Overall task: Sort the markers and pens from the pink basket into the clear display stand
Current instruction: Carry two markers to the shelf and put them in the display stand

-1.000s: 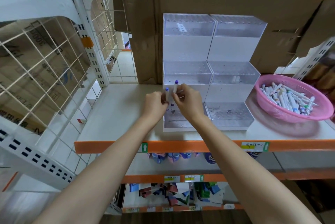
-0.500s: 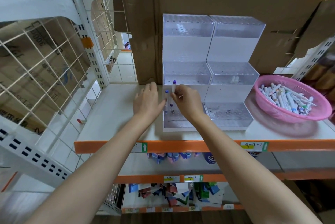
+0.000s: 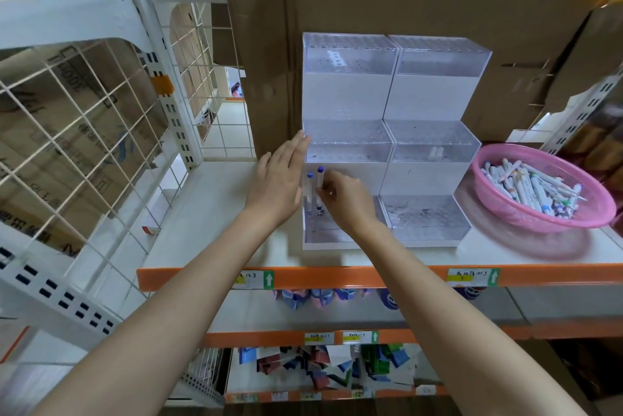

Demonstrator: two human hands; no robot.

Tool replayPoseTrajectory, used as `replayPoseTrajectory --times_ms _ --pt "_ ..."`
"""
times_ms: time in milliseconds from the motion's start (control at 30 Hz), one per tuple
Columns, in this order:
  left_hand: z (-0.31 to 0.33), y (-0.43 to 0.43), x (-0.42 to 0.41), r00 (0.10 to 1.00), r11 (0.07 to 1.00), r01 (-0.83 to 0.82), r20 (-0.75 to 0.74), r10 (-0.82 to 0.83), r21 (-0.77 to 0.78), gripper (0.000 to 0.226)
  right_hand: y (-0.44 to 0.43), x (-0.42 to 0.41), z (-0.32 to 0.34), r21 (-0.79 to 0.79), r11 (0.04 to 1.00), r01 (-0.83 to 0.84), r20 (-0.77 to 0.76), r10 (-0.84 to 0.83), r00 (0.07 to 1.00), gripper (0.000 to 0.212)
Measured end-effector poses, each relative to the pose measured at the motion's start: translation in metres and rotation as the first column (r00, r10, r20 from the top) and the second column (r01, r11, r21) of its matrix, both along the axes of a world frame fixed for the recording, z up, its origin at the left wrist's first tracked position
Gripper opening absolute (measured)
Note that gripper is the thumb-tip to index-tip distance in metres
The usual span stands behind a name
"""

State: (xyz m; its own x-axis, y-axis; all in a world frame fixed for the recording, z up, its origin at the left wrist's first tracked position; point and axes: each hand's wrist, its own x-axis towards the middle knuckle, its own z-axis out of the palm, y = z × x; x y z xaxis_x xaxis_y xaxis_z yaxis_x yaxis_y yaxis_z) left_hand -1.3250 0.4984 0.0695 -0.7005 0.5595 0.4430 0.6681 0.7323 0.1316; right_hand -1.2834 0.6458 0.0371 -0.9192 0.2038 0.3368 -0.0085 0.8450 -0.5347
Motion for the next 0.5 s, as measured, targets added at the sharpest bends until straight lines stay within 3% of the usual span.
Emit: replayPoseTrajectory --times_ms 500 --pt "0.0091 -0.0018 0.0005 0.999 0.992 -0.033 -0.008 0.032 -0.123 0.078 -0.0018 -0.0021 -0.0012 0.075 0.996 0.050 0.108 -0.058 0.992 0.013"
